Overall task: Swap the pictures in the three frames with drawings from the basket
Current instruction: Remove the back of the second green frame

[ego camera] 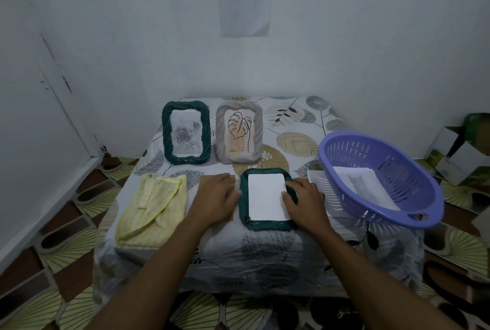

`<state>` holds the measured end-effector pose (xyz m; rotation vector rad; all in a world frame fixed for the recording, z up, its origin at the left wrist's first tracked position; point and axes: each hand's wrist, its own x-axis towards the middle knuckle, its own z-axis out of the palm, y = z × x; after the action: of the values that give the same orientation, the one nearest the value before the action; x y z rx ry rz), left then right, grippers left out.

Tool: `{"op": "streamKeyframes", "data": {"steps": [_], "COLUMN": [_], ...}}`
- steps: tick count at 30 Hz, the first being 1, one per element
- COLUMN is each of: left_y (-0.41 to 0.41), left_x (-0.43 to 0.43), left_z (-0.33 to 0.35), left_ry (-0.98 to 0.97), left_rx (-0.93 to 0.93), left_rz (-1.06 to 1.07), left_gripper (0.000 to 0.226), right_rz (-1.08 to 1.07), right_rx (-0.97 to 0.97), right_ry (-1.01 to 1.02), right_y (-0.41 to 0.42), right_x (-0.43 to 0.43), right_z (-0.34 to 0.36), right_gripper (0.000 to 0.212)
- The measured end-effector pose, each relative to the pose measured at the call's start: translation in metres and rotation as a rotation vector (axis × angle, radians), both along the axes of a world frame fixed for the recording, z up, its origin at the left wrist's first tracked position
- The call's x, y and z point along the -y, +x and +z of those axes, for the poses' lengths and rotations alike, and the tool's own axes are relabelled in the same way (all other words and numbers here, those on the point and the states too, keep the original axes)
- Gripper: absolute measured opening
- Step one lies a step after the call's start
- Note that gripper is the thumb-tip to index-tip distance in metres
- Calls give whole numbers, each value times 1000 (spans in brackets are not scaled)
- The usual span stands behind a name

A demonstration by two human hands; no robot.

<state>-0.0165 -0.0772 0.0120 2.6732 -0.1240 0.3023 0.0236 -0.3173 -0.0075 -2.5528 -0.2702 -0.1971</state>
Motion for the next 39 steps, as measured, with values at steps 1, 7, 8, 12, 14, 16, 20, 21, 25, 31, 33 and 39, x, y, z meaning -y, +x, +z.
{"op": "streamKeyframes", "data": {"steps": [1, 7, 8, 12, 14, 16, 20, 21, 25, 31, 33, 39], "left_y": [4, 15, 14, 11, 11, 10, 8, 7, 6, 6, 5, 5], "left_x": [13, 48, 48, 48, 48, 48, 49, 48, 48, 48, 48, 55], "left_z": [1, -18, -21, -24, -23, -21, -20, -20, -16, 5, 13, 23], "left_ry": [-9, -5, -26, -114, -161, -207, -275, -296, -411, -647, -705, -866], "left_rx": [-6, -66, -63, -37, -36, -22, 44, 62, 108, 48, 41, 9], "left_rz": [-1, 152, 166, 175, 188, 204, 197, 194, 215, 268, 257, 229], "left_gripper": [63, 70, 69, 60, 60, 58, 42, 36, 17, 22, 25, 26], "right_rz": [2, 20, 23, 29, 29, 31, 35, 32, 29, 63, 86, 117], "right_rx": [-1, -10, -7, 11, 23, 25, 24, 20, -7, -27, 45, 316], "right_ry": [1, -3, -8, -31, -28, -33, -38, -33, -10, 98, 131, 47], "right_y": [0, 0, 0, 0, 0, 0, 0, 0, -3, -5, -6, -9], "right_x": [0, 4, 4, 3, 3, 4, 4, 4, 3, 4, 2, 11], "right_z": [0, 0, -1, -2, -2, -2, -2, -2, 2, 16, 26, 83], "right_gripper": [39, 43, 43, 44, 43, 43, 42, 41, 43, 45, 37, 30]}}
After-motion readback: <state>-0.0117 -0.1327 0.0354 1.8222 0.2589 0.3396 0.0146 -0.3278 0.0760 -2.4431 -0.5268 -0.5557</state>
